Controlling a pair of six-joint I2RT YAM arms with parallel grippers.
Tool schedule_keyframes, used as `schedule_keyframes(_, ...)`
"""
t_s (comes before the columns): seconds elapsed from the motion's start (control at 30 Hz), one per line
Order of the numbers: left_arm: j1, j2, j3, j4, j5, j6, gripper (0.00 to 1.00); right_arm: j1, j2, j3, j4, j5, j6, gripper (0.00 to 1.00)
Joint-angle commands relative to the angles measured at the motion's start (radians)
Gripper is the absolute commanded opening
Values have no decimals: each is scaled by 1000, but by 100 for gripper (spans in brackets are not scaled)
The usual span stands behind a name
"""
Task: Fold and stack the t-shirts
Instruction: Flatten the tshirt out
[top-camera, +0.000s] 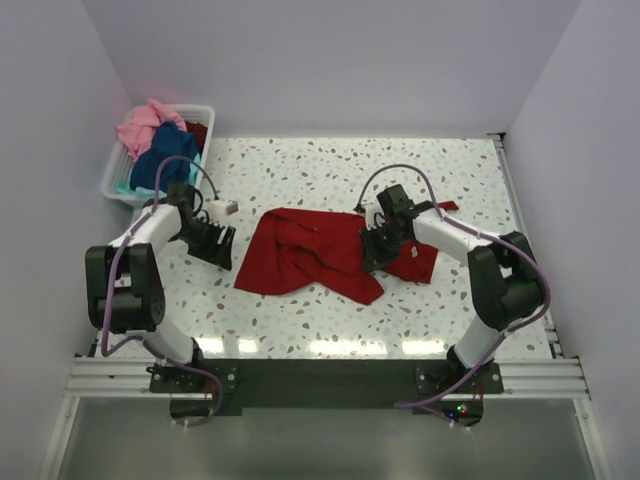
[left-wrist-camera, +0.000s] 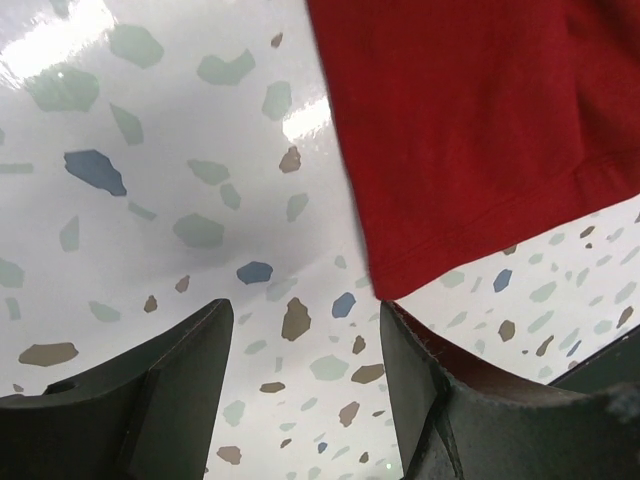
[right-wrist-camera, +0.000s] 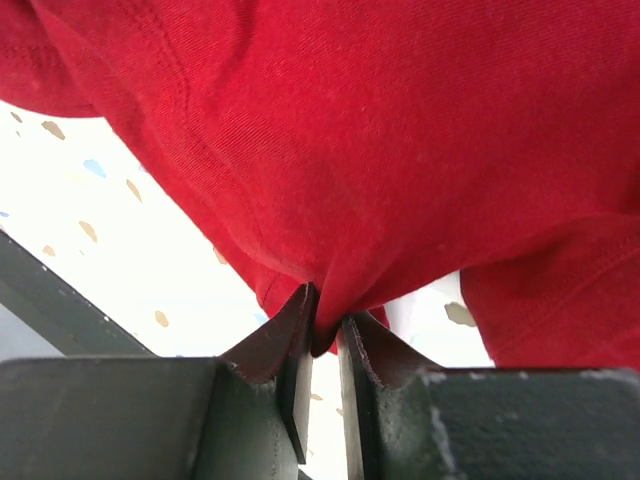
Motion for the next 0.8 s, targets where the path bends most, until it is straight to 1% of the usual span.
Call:
schedule_keyframes(0.0,1,-27,-23,27,-44,44,66,-4,-47,42,-54,18,-30,19)
schedule_keyframes(0.23,-6,-18,-26,38,-47,46,66,-3,-16,62,-57,11,-12,18)
schedule_keyframes(0.3,-7,-21,-28,38,-49,46,66,-3,-11,70,-62,14,-12,21)
schedule_keyframes(0.33,-7,-21,-28,37,-51,47,66,-3,-10,73,-65,15,-13,23)
schedule_keyframes(0.37,-7,-23,-31,37,-51,50,66,-4,-7,76,-69,15,-10,29)
schedule_keyframes(0.4,-7,-24,-31,35,-51,50,66,-3,-7,78,-71,16,-7,29)
schedule_keyframes(0.77,-7,-17,-26,35,-40,46,66,-3,30,70,-52,-2,-3,26)
